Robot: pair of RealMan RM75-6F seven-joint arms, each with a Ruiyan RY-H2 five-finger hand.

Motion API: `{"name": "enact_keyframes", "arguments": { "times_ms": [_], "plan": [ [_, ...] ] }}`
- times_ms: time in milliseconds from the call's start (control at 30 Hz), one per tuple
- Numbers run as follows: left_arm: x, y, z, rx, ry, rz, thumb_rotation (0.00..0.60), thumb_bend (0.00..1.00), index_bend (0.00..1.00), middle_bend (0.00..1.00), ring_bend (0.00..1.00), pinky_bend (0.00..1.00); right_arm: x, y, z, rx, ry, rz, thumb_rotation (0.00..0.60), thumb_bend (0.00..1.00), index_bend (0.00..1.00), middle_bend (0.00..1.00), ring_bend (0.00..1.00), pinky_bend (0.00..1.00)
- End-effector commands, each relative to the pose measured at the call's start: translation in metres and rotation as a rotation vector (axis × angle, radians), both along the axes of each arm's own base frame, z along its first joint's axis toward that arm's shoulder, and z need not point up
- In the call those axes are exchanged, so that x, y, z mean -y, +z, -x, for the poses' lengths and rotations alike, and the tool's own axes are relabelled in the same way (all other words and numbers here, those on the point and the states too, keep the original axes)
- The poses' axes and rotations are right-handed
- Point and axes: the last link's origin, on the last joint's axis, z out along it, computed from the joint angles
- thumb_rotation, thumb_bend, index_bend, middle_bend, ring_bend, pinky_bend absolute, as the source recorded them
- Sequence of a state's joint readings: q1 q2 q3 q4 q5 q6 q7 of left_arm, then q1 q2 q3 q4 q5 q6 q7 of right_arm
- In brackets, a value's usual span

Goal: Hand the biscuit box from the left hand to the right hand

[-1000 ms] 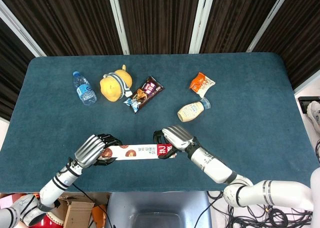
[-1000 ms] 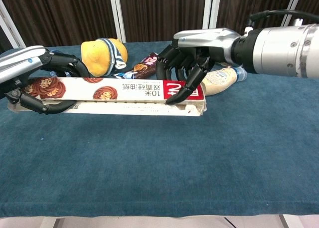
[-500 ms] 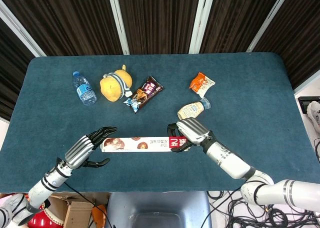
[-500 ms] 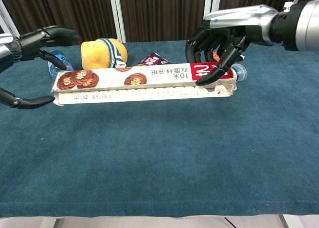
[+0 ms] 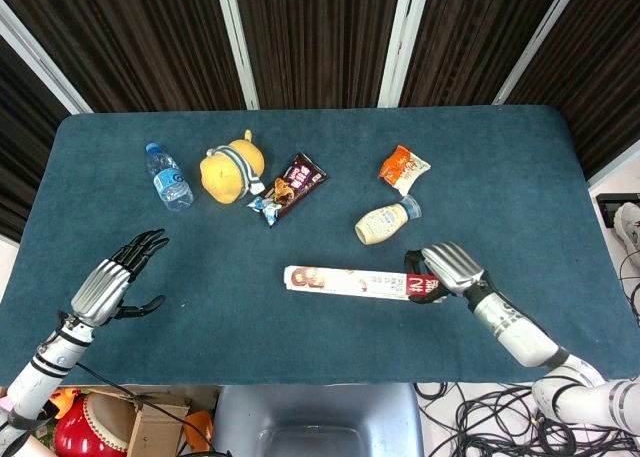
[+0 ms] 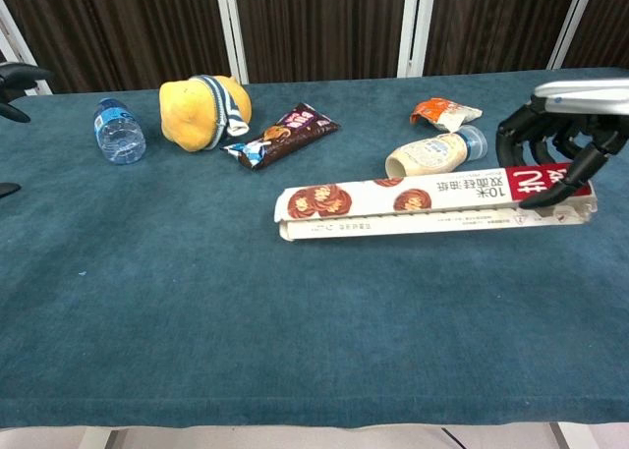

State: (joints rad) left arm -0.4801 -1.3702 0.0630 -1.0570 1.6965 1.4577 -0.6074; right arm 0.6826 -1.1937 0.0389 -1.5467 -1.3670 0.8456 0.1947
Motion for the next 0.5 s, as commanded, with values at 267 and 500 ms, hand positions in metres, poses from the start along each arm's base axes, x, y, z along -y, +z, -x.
{"name": "enact_keyframes", "arguments": {
  "times_ms": [267,500],
  "plan": [
    [-0.006,-0.020,0.021,-0.051,0.069,0.018,0.600,0.29,0.02,0.01,0.00,0.19,-0.011,-0.017,0.074,-0.056,-0.062,0.004,0.600,0.40,0.34,0.38,0.30,0.53],
    [-0.006,-0.019,0.024,-0.031,0.082,0.024,0.600,0.29,0.02,0.01,0.00,0.19,-0.017,0.003,0.087,-0.059,-0.119,-0.001,0.600,0.16,0.00,0.01,0.00,0.31]
  ]
}}
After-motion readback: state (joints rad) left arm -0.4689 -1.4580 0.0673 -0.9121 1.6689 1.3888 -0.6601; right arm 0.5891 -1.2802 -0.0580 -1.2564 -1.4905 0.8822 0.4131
